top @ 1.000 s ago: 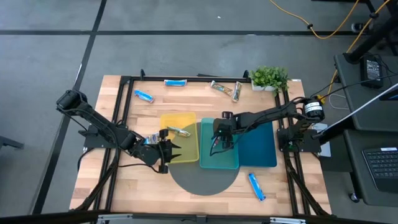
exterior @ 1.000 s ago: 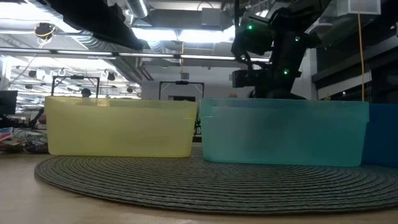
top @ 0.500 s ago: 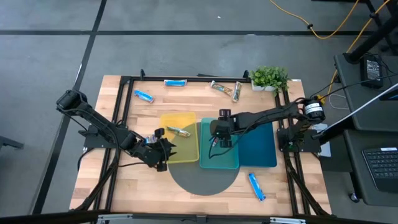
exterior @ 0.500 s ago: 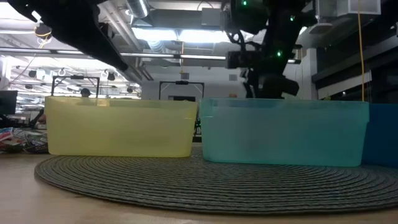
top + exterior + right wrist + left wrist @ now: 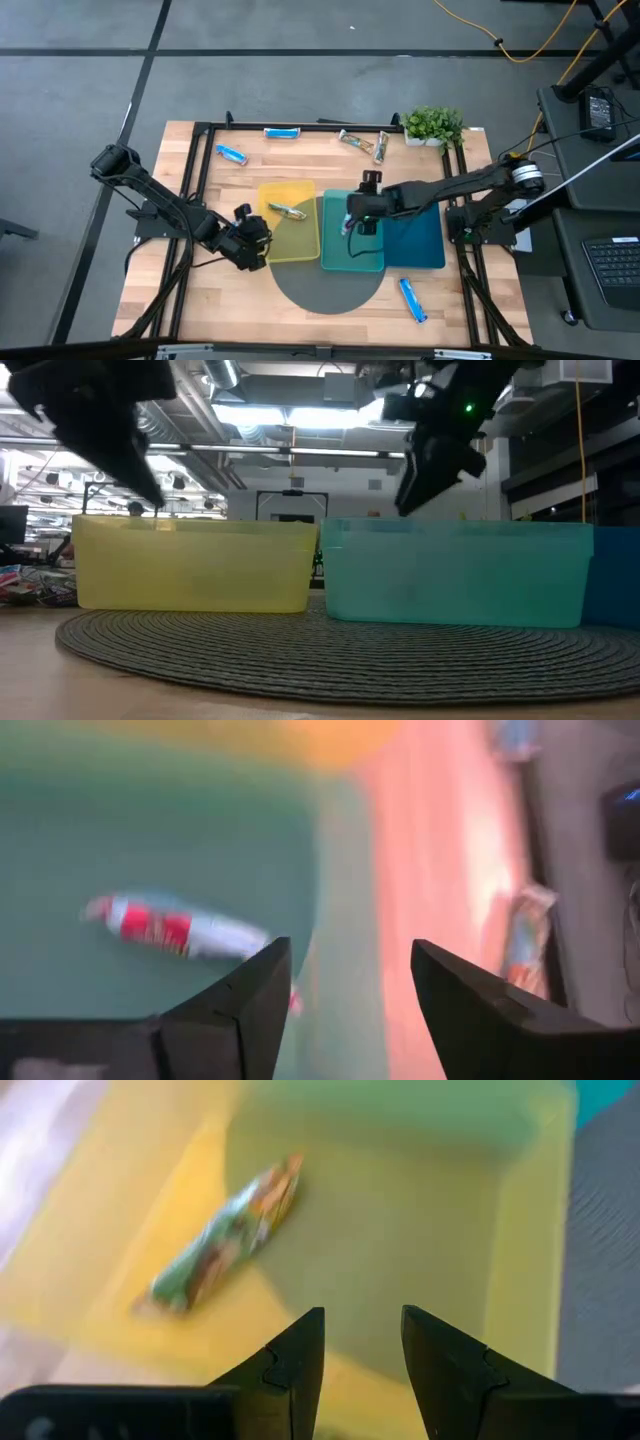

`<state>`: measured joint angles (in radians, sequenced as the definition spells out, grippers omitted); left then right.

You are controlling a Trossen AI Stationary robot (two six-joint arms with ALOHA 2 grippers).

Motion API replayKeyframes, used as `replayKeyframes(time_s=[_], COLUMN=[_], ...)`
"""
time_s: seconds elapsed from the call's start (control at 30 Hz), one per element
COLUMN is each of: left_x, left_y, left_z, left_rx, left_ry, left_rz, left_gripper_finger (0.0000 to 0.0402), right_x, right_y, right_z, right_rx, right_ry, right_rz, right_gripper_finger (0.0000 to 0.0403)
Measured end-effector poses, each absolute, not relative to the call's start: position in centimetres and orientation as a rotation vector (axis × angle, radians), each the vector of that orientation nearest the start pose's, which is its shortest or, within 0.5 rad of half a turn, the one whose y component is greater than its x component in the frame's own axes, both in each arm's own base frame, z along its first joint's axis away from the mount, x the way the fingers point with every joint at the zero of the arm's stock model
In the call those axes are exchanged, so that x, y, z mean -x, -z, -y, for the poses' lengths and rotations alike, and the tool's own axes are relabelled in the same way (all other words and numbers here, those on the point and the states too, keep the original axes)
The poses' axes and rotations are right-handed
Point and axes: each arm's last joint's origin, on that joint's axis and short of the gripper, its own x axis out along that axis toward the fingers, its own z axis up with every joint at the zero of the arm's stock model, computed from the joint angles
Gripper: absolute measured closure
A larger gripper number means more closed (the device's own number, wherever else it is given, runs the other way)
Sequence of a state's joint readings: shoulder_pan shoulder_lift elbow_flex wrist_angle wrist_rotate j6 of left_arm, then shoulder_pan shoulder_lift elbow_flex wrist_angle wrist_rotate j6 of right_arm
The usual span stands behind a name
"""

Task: Pick and place Granola Bars by type
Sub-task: Put the red granola bar into the green bin

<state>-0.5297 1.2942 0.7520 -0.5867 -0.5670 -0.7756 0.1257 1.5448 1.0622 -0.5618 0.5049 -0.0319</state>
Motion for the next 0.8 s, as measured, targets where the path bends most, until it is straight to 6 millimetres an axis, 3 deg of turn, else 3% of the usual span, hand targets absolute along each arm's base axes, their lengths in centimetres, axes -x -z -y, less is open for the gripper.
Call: replayKeyframes(time_s=[0.27, 0.43, 0.6, 0.8], left_x=[-19.1, -18.8, -18.2, -17.5], left_y=[-22.5, -23.1, -22.9, -22.8], left_z=[10.6, 11.1, 11.2, 10.7], left_rx=[0.210, 0.295, 0.443, 0.449], left_ry=[-0.498, -0.439, -0.415, -0.504], left_rz=[-0.998, -1.117, -1.287, -1.353], left_gripper_finger=[0.0274, 0.0274, 0.0274, 0.0270], right_x=[-27.9, -27.4, -27.6, -27.7], right_y=[-26.8, -28.9, -29.6, -29.6], right_z=[-3.0, -3.6, -4.5, -5.2], right_rx=[0.328, 0.323, 0.350, 0.375], right_ry=[0.328, 0.306, 0.270, 0.245], right_rz=[-0.665, -0.523, -0.452, -0.437], right_gripper_finger=[0.0194, 0.0194, 0.0194, 0.0194])
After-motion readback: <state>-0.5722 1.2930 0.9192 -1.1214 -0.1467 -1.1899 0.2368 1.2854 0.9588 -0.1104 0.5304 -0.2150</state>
